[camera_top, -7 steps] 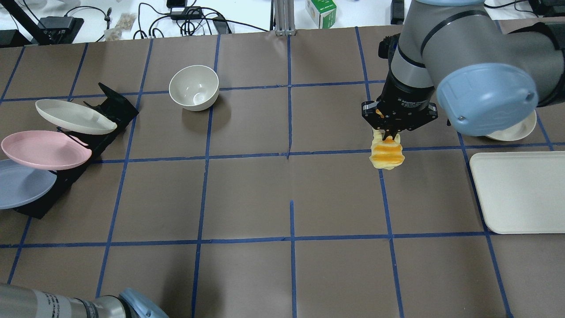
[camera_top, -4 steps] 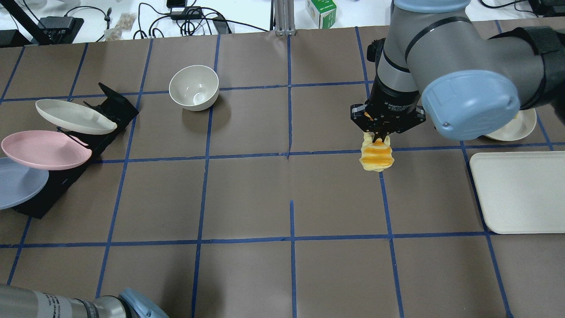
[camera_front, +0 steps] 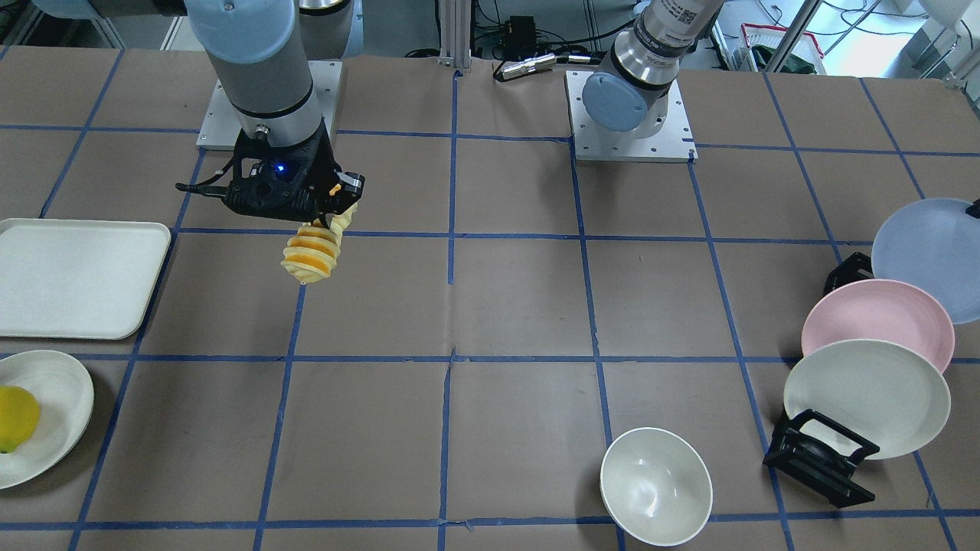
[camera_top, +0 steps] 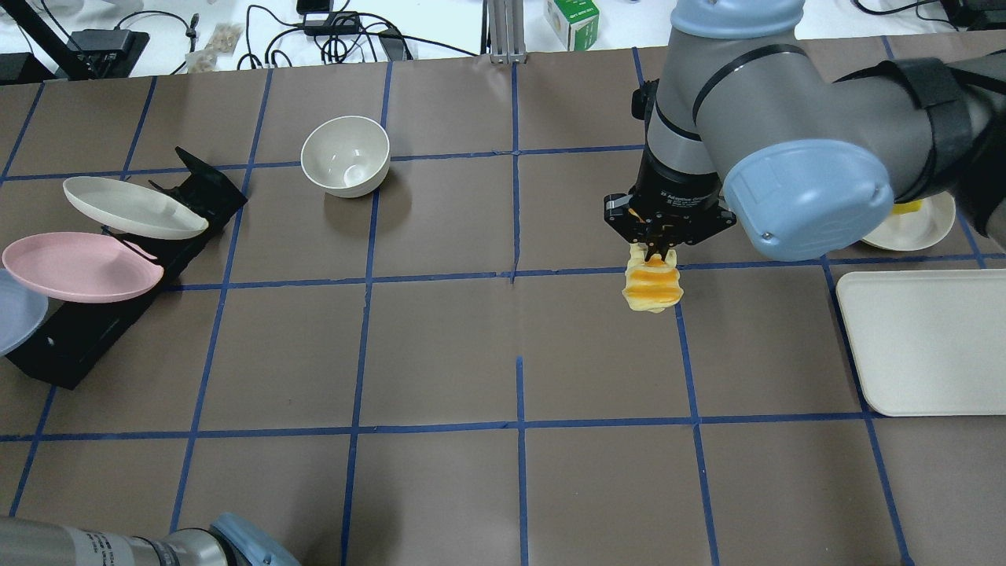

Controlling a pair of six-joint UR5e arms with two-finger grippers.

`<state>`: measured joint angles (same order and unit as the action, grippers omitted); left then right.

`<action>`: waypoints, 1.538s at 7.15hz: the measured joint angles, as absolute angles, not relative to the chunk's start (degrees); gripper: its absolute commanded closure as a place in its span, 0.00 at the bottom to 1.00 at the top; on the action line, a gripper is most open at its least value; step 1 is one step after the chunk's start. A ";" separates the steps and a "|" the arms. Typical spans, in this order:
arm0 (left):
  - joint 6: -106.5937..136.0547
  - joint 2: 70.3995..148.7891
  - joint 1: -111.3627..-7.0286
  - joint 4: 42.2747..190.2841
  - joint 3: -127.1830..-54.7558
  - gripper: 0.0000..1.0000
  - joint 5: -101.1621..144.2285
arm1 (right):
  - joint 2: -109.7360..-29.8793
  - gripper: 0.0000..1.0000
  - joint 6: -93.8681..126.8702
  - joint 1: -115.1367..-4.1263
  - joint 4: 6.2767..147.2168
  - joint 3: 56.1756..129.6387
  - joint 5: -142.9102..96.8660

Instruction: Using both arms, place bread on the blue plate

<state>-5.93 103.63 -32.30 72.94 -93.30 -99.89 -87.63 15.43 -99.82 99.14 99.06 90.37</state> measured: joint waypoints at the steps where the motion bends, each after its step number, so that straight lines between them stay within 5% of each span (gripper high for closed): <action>1: -8.17 102.56 -31.92 73.89 -92.03 1.00 -102.15 | -87.37 1.00 15.19 -99.90 99.98 99.05 90.41; 5: -16.19 96.17 -32.70 89.21 -82.18 1.00 -98.65 | -87.14 1.00 12.45 -99.93 100.59 99.23 89.07; 7: -17.67 93.79 -40.97 96.40 -81.43 1.00 -89.50 | -87.13 1.00 11.54 -99.90 100.56 99.42 88.61; 11: -5.65 92.94 -61.00 88.03 -92.90 1.00 -74.03 | -87.10 1.00 11.21 -99.42 100.53 99.55 88.61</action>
<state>-5.65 92.94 -61.00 88.03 -92.90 -74.03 -87.10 11.21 -99.42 100.53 99.55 88.61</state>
